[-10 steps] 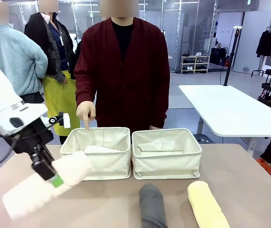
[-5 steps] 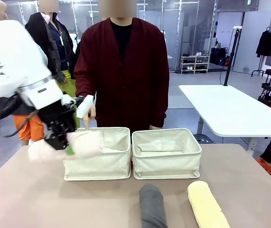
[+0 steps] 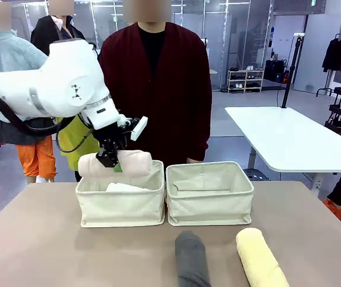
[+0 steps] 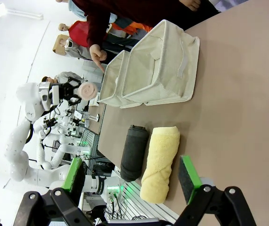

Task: Divide the towels into two baskets.
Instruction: Pick up one hotel-folded towel from the bottom of the table and place it in the Fabric basket indicated by the person.

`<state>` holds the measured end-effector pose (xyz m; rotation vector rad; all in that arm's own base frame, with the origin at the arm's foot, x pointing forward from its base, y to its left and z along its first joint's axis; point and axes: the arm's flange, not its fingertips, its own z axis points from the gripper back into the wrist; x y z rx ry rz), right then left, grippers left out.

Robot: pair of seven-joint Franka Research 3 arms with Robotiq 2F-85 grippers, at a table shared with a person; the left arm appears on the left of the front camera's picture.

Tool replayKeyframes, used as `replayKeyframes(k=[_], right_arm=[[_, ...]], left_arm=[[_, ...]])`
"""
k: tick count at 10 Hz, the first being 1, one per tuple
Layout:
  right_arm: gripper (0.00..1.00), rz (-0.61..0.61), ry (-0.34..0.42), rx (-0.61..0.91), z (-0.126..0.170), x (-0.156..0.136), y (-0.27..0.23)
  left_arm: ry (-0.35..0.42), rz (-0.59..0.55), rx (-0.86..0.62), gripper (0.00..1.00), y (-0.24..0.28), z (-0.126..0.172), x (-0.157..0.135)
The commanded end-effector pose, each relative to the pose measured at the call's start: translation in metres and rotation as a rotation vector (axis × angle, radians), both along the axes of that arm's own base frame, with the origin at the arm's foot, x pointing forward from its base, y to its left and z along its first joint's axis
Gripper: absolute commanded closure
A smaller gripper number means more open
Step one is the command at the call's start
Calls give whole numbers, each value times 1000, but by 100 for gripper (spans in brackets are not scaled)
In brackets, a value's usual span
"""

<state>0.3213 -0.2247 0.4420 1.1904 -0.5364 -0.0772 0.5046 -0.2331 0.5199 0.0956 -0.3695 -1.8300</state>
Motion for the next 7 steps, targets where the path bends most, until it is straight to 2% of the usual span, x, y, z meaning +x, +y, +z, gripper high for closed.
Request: replayKeyframes(k=[1, 2, 4, 6, 7], right_arm=[[0, 3, -8, 5, 2, -2, 2], [0, 3, -8, 5, 2, -2, 2], [0, 3, -8, 5, 2, -2, 2], [0, 3, -8, 5, 2, -2, 2], [0, 3, -8, 5, 2, -2, 2]], left_arm=[[-54, 98, 13, 60, -6, -18, 37], [-40, 107, 28, 59, -6, -29, 54], [-41, 146, 91, 30, -5, -52, 75], [-38, 152, 94, 3, -4, -58, 76], [-53, 154, 99, 0, -3, -57, 70]])
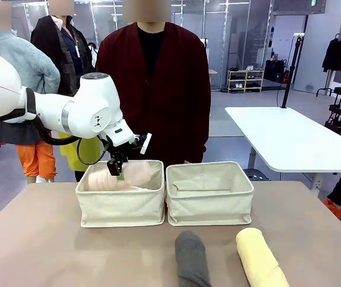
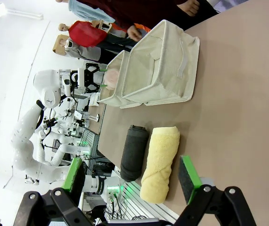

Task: Divide the towels into two baskets.
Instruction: Pick up one hotel-folded towel from the bottom of the table and place it in the Fabric basket indicated by the person.

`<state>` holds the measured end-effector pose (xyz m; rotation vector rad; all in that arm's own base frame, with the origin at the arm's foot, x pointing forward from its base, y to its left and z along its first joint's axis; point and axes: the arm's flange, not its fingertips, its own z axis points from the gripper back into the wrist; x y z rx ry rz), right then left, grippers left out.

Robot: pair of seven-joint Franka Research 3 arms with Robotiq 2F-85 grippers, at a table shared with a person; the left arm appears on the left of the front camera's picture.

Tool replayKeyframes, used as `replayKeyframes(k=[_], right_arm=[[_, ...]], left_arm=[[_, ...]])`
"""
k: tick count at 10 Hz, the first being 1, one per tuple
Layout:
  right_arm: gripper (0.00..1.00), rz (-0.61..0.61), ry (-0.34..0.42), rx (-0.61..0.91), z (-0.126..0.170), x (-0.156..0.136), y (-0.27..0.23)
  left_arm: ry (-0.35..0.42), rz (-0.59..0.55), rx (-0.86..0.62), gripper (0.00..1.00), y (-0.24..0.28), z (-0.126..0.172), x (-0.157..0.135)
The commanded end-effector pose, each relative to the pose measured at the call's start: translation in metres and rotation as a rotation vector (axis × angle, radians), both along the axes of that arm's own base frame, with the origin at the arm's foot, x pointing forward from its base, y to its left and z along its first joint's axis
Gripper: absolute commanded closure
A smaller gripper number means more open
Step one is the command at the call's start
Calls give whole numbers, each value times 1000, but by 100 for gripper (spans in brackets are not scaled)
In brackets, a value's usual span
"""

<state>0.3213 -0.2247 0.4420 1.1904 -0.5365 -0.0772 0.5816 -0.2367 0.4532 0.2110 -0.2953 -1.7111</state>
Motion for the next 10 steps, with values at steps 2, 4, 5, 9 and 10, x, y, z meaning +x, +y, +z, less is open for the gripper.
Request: replayKeyframes(k=[2, 4, 5, 9, 10], right_arm=[[0, 3, -8, 5, 2, -2, 2], [0, 3, -8, 5, 2, -2, 2], [0, 3, -8, 5, 2, -2, 2], [0, 3, -8, 5, 2, -2, 2], [0, 3, -8, 5, 2, -2, 2]], left_arm=[[-58, 65, -7, 0, 14, 14, -33], [-20, 20, -5, 11, 0, 13, -10], [-20, 20, -5, 11, 0, 13, -10], [-20, 20, -5, 11, 0, 13, -10], [-20, 20, -5, 11, 0, 13, -10]])
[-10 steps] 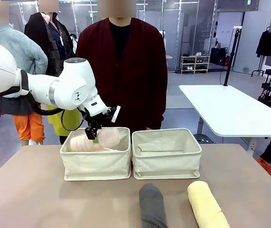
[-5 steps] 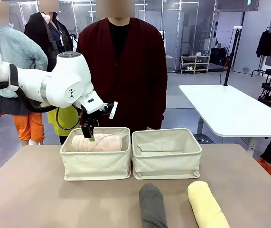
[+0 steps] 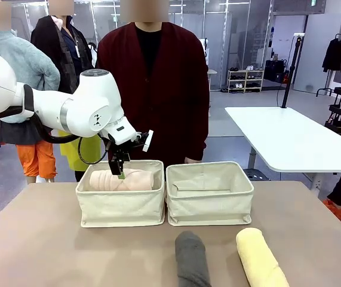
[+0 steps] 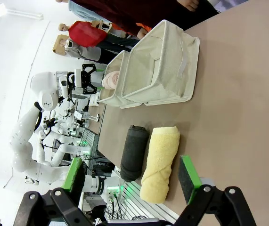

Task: Divide the towels into two baskets.
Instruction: Pick up one hotel-folded towel from the bottom of the table and place it in the Fabric basket indicated by the person.

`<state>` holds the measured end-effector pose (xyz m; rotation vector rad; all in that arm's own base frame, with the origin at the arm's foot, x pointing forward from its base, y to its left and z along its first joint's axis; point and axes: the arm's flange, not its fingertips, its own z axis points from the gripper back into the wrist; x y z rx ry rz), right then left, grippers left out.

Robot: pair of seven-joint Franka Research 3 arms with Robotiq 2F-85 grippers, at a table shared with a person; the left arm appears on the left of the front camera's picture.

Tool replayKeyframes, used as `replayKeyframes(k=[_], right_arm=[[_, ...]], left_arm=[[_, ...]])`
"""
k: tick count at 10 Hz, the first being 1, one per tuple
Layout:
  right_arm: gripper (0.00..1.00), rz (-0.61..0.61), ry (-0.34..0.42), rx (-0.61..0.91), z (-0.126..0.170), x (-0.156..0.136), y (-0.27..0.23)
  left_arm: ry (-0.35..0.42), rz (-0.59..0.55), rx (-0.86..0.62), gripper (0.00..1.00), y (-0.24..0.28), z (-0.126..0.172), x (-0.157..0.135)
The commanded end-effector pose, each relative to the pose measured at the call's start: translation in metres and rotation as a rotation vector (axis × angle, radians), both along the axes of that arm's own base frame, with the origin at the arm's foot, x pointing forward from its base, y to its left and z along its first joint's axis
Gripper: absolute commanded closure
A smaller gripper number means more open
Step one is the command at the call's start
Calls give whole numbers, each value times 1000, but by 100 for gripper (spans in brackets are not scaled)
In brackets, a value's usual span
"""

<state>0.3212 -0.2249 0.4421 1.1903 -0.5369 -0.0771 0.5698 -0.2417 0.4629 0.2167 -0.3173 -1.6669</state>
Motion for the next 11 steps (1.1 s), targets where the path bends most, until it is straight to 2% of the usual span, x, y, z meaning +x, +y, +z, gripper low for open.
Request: replayKeyframes(k=[1, 2, 4, 5, 6, 7, 8, 9, 11], right_arm=[[0, 3, -8, 5, 2, -2, 2], [0, 3, -8, 5, 2, -2, 2], [0, 3, -8, 5, 2, -2, 2], [0, 3, -8, 5, 2, -2, 2], [0, 3, -8, 5, 2, -2, 2], [0, 3, -8, 5, 2, -2, 2], [0, 3, -8, 5, 2, -2, 2], [0, 3, -8, 5, 2, -2, 2], [0, 3, -8, 5, 2, -2, 2]], left_arm=[[-3, -20, 14, 11, 5, 4, 2], [0, 0, 0, 11, 0, 0, 0], [57, 86, -208, 11, 46, 45, -33], [74, 125, -261, 11, 73, 60, -46], [122, 158, -323, 11, 104, 74, -63], [203, 214, -371, 11, 139, 89, -80], [246, 255, -497, 11, 166, 101, -88], [298, 314, -602, 11, 193, 107, -92], [448, 471, -777, 11, 262, 102, -105]])
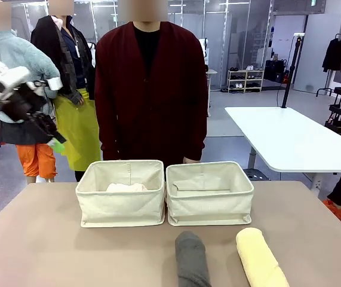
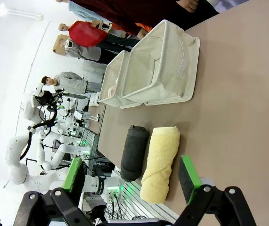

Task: Divide the towels into two baskets.
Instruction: Pick up one hotel-folded towel from the bottom of the table and place it in the Fabric basket indicated by the person.

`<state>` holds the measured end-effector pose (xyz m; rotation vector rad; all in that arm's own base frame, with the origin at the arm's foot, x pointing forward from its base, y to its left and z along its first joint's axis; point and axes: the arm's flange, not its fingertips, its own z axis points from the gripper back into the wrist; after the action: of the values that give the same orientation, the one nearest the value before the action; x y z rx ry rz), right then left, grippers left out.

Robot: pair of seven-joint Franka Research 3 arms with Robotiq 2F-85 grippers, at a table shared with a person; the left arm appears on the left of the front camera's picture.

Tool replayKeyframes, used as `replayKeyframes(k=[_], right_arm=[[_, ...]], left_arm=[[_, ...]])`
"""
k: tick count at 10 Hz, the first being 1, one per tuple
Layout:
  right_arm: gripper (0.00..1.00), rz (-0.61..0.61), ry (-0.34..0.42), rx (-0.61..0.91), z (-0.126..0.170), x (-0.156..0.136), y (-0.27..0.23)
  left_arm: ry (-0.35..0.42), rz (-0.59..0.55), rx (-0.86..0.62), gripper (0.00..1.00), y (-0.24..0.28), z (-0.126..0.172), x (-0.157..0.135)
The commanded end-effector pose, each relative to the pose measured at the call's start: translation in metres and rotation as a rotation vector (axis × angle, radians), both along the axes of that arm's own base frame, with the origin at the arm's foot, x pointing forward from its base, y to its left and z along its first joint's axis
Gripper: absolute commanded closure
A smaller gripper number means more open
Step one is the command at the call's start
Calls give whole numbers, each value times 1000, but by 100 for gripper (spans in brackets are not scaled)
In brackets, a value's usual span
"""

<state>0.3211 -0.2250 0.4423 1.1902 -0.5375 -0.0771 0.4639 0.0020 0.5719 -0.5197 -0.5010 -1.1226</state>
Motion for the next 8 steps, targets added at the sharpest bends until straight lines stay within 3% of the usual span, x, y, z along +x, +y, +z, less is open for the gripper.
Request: replayKeyframes(k=[1, 2, 3, 4, 5, 8], right_arm=[[0, 4, -7, 5, 2, -2, 2], [0, 4, -7, 5, 2, -2, 2], [0, 4, -7, 5, 2, -2, 2], [0, 4, -7, 5, 2, -2, 2], [0, 4, -7, 5, 2, -2, 2], [0, 4, -7, 5, 2, -2, 2]], left_arm=[[170, 141, -165, 11, 55, -15, -5], [264, 161, -288, 11, 94, -30, -13], [304, 146, -443, 11, 133, -51, -20], [390, 166, -559, 11, 179, -86, -32], [460, 208, -632, 11, 209, -111, -42], [560, 302, -720, 11, 274, -144, -72]])
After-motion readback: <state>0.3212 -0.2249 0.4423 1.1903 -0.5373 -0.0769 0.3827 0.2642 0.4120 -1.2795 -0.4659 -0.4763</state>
